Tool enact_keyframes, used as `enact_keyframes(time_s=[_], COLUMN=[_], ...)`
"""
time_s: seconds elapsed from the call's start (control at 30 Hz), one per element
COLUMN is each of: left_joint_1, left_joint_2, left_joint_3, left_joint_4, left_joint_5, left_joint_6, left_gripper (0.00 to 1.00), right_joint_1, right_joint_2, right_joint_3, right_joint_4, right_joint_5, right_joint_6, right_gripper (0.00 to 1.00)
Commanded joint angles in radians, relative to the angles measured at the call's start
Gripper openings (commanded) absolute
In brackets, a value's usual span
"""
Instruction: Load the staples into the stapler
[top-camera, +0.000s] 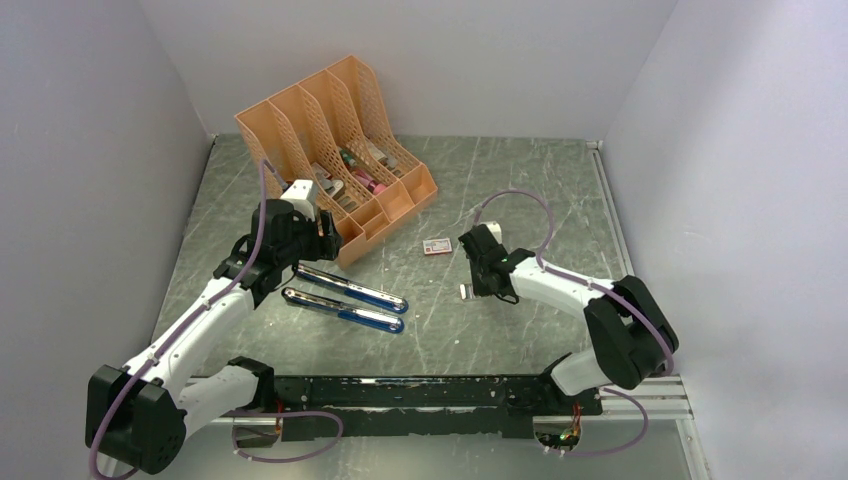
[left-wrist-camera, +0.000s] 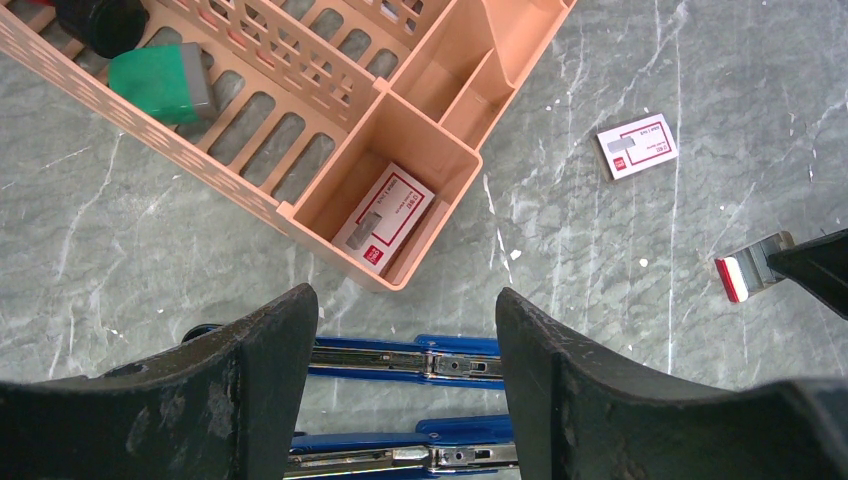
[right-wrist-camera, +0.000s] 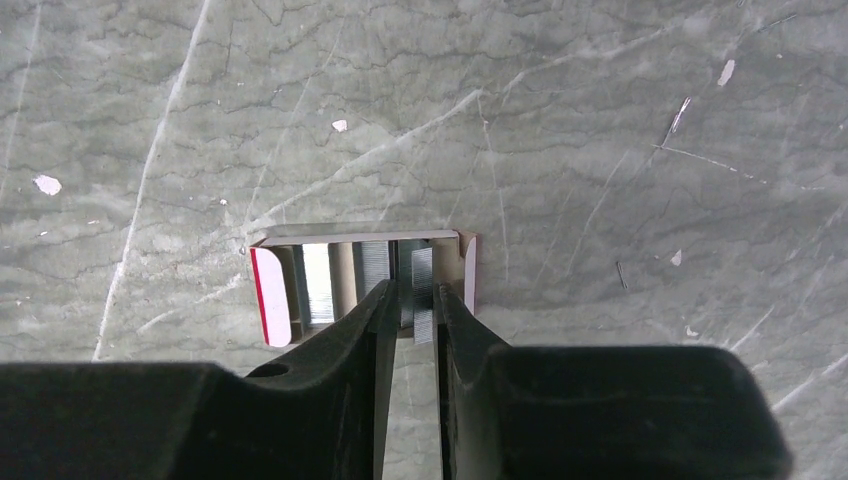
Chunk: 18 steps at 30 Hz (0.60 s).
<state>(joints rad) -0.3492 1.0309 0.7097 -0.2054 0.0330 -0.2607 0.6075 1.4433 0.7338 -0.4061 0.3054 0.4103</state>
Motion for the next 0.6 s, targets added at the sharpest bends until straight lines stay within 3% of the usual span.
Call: enact_keyframes(time_s=[0.0,0.57], left_joint_1=[0.011,0.010], left_joint_2=[0.004,0.003], left_joint_3=[0.027,0.026], left_joint_4=[0.038,0.038], left_joint_5=[0.031,0.033], left_joint_6=[0.011,0.011], left_gripper=[0.70,0.70], right_joint_1=[-0.008,-0.008], right_joint_2=[0.017,-0.018], right_joint_3=[0.012,0.010], right_joint_4=[0.001,-0.007], right_joint_5=[0.000,0.023], right_joint_6=[0.009,0.015], right_gripper=[0.23,0.13])
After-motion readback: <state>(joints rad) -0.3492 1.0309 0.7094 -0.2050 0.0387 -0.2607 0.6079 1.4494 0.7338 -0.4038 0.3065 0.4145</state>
